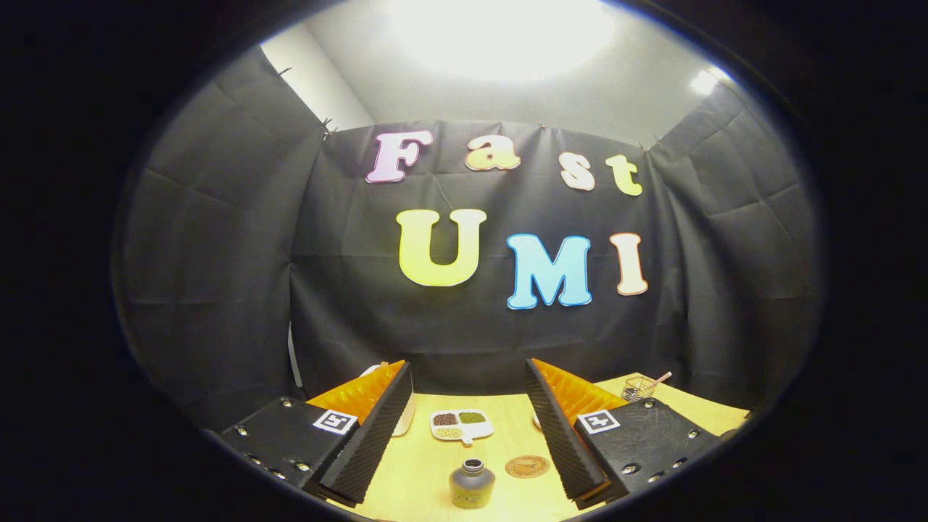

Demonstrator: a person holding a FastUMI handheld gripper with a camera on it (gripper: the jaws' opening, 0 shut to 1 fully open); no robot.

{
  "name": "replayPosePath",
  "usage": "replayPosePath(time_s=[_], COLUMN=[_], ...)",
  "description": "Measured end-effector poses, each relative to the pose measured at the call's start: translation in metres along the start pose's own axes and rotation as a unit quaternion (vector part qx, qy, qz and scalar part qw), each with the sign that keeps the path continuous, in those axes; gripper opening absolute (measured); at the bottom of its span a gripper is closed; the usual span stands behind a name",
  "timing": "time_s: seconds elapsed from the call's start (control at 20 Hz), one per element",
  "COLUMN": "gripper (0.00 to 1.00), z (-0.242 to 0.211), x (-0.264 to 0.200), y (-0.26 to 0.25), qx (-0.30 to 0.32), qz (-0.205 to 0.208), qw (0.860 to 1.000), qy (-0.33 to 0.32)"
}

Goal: Take the bottle from table, then pour the juice into the cup, finally place the bottle on the coaster

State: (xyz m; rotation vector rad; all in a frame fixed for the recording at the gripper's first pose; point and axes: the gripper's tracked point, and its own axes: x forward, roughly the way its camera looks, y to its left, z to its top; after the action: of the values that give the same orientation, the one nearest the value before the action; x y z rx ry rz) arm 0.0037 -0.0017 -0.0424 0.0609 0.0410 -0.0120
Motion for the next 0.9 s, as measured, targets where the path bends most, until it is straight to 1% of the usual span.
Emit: replayPosePath(time_s=[0.25, 0.55, 0.75, 0.9], gripper=[0.95, 0.95, 0.95, 0.94], z=[-0.041, -0.101, -0.134, -0.158], x=[0.004, 0.014, 0.021, 0.026], y=[-0.014, -0.009, -0.006, -0.008], qx=[-0.031, -0.052, -0.025, -0.029], qz=[-0.038, -0.037, -0.028, -0.028], qw=[0.999, 0.997, 0.998, 0.998], qy=[0.01, 0.034, 0.046, 0.054])
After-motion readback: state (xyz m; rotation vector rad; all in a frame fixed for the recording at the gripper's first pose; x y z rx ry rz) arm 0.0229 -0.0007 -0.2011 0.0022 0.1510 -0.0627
